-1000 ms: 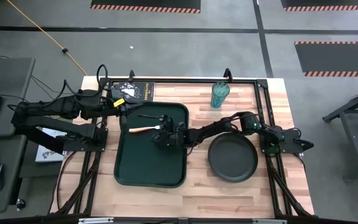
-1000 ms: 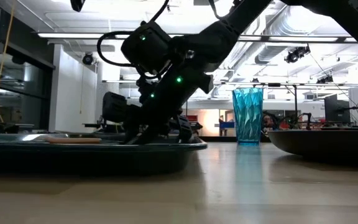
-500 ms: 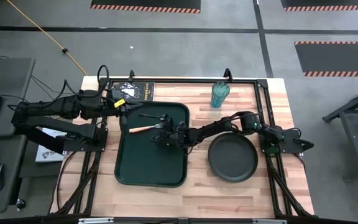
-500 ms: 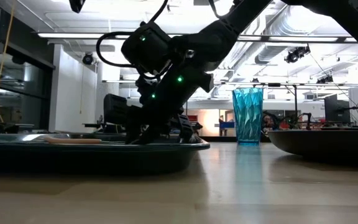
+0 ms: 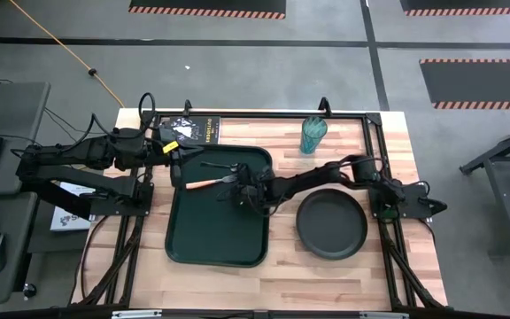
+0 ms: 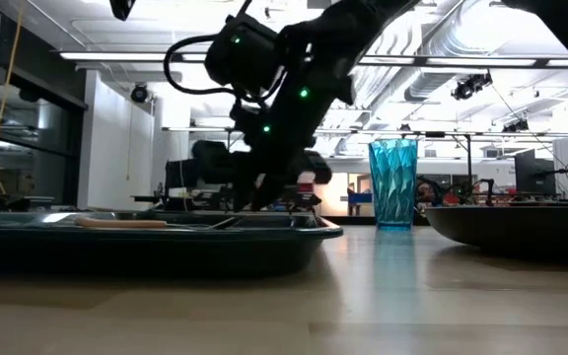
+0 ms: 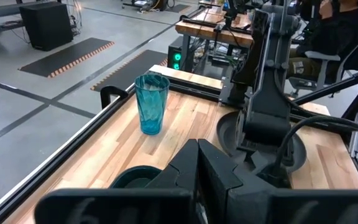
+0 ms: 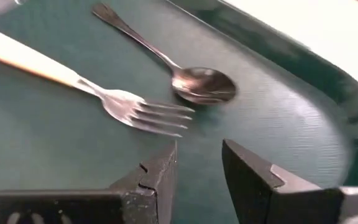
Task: Pick and place plate/cup/fork/spoon on tray
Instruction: Put the fork on the tray to the right side of the spoon
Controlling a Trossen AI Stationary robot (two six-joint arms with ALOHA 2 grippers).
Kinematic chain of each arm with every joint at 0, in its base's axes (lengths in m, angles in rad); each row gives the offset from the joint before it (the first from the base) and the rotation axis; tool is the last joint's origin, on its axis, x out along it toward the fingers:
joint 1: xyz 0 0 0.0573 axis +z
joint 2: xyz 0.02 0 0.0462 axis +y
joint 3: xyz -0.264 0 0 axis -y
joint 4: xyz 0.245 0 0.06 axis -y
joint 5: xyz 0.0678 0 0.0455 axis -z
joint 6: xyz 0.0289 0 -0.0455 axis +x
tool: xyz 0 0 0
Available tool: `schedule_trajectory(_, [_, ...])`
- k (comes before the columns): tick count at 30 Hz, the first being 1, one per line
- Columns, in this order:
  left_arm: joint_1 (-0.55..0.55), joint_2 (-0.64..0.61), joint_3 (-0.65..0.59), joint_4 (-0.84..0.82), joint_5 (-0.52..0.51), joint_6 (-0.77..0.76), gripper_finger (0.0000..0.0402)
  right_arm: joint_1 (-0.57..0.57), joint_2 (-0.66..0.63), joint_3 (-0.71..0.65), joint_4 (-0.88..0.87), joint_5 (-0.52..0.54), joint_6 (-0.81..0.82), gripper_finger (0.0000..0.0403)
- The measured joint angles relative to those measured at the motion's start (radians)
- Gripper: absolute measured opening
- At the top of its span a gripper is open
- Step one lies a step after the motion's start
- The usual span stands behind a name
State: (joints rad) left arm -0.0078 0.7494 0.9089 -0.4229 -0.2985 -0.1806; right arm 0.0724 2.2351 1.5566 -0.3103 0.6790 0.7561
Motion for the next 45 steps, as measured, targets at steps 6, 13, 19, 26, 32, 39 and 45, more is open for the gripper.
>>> schedule_trajectory(6, [0.000, 0.000, 0.000, -0.042, 0.000, 0.000, 0.0001, 0.028, -0.046, 0.000, -0.189, 0.026, -0.091, 0.0122])
schedule_trajectory(13, [0.000, 0.013, 0.000, -0.160, -0.041, -0.027, 0.0001, 0.102, -0.049, -0.001, -0.528, 0.129, -0.049, 0.0091])
schedule_trajectory(19, [0.000, 0.049, -0.001, -0.187, -0.052, -0.043, 0.0001, 0.155, -0.083, -0.003, -0.834, 0.236, 0.141, 0.0008])
schedule_trajectory(26, [0.000, 0.088, -0.001, -0.216, -0.053, -0.034, 0.0000, 0.166, -0.391, -0.426, -0.518, 0.172, 0.229, 0.0003])
schedule_trajectory(32, [0.000, 0.080, -0.163, -0.100, -0.002, -0.009, 0.0000, 0.164, -0.722, -0.892, 0.327, 0.001, 0.084, 0.0001])
schedule_trajectory(39, [-0.002, 0.130, -0.396, -0.078, 0.144, -0.173, 0.0000, 0.158, -0.853, -1.052, 0.661, 0.024, -0.023, 0.0000])
schedule_trajectory(45, [0.006, 0.245, -0.419, -0.150, 0.198, -0.158, 0.0000, 0.127, -0.841, -1.029, 0.663, 0.045, -0.091, 0.0000])
